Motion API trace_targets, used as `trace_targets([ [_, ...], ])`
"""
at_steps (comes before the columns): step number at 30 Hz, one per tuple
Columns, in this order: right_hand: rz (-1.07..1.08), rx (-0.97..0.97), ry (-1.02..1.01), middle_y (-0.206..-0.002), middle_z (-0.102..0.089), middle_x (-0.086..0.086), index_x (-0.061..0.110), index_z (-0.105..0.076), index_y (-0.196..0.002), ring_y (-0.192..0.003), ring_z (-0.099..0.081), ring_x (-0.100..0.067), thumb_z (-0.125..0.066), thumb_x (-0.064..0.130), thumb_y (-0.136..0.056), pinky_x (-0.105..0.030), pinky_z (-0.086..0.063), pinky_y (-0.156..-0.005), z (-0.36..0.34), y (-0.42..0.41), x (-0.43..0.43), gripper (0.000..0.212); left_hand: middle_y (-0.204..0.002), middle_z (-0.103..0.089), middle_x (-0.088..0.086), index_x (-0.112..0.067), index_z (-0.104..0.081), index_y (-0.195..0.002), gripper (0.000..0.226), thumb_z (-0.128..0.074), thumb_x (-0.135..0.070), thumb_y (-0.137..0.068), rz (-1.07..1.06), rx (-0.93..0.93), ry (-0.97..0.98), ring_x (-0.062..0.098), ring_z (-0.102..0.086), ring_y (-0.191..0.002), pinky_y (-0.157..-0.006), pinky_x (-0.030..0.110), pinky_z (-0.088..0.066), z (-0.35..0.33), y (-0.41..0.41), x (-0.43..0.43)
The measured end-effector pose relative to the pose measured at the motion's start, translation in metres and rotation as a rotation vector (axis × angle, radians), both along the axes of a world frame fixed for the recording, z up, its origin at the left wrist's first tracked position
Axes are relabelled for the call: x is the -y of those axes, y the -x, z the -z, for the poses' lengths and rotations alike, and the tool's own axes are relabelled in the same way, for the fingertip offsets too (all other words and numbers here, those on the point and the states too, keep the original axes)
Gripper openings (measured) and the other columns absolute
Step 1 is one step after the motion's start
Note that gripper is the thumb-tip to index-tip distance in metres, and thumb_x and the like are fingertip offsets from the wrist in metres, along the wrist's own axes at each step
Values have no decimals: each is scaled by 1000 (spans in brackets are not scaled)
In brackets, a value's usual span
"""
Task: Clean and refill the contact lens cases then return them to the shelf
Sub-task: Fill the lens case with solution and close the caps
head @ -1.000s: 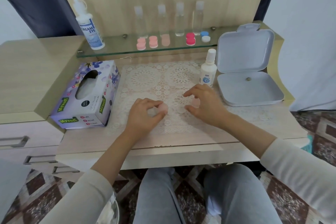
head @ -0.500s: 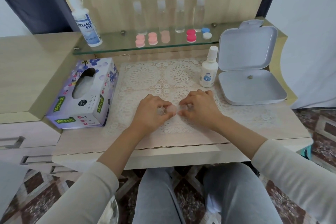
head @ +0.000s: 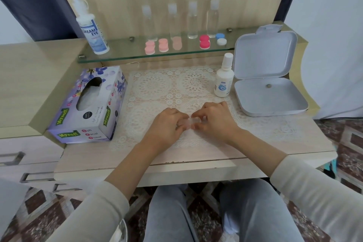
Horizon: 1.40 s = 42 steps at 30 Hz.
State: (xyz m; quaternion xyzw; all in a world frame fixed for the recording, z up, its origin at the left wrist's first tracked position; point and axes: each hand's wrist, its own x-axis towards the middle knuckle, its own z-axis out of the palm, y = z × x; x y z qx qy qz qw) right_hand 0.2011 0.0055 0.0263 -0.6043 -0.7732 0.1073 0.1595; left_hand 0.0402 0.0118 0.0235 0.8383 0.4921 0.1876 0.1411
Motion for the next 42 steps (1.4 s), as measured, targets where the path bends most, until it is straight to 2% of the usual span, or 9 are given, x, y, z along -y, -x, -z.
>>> trace_targets([
  [9, -11, -24, 2, -103, -59, -2, 28, -66, -111, -96, -52, -16, -57, 33, -85, -31, -24, -88, 0, 0, 3, 27, -84, -46, 2, -6, -62, -93, 35, -58, -40, -86, -34, -222, 47, 14, -45, -82, -72, 22, -35, -8, -6, -4],
  [14, -10, -33, 0, -100, -59, 0, 30, -66, -109, -97, -52, -14, -59, 37, -84, -31, -23, -89, 1, -1, 4, 27, -98, -64, 7, -9, -68, -104, 25, -67, -18, -81, 19, -30, 79, 18, -55, -92, -81, 24, -39, -8, -2, -1],
  [16, -16, -35, 2, -95, -57, 0, 29, -67, -107, -96, -52, -14, -60, 38, -84, -31, -23, -88, 1, -1, 4, 25, -103, -68, 5, -12, -69, -106, 26, -66, -6, -80, 19, 121, 149, 13, -58, -92, -80, 14, -42, -11, 1, 1],
  [18, -17, -28, 8, -97, -57, -1, 29, -66, -109, -97, -52, -15, -60, 38, -84, -31, -22, -87, 0, 0, 4, 27, -107, -67, 2, -14, -66, -111, 34, -70, -9, -77, -26, 197, 218, 7, -58, -94, -78, 5, -40, -12, 3, 1],
  [21, -10, -11, 12, -102, -58, -1, 29, -65, -112, -97, -51, -16, -59, 38, -84, -31, -23, -89, 1, 0, 4, 30, -103, -64, -1, -12, -65, -108, 47, -80, -29, -67, -155, 86, 168, 12, -58, -95, -81, 18, -44, -9, 0, 1],
  [28, -11, -34, -4, -101, -59, -2, 29, -66, -109, -98, -52, -15, -60, 37, -84, -31, -22, -88, 5, 0, 4, 27, -84, -66, 14, -4, -70, -84, 19, -69, -20, -75, -80, 109, 74, 23, -59, -78, -75, 35, -48, -9, -3, 6],
  [34, -22, -38, 4, -102, -59, -1, 29, -66, -110, -98, -52, -14, -60, 37, -85, -31, -23, -90, 4, -1, 4, 27, -103, -69, 3, -10, -70, -102, 29, -68, -2, -75, 47, 153, 82, 11, -60, -91, -81, 4, -38, -3, 8, 2],
  [37, -20, -28, -9, -100, -59, -2, 29, -66, -109, -96, -51, -15, -59, 36, -85, -31, -23, -88, 4, 0, 4, 26, -98, -69, 2, -10, -70, -102, 30, -74, -10, -72, -12, 226, 105, 12, -62, -91, -83, 14, -46, 0, 8, 3],
  [42, -12, -19, 2, -103, -59, -2, 28, -65, -111, -97, -52, -16, -60, 37, -84, -31, -23, -88, 4, 1, 3, 29, -78, -60, 1, -6, -68, -86, 33, -81, -29, -65, -245, 264, 27, 8, -52, -68, -69, 20, -46, 8, -2, 8],
])
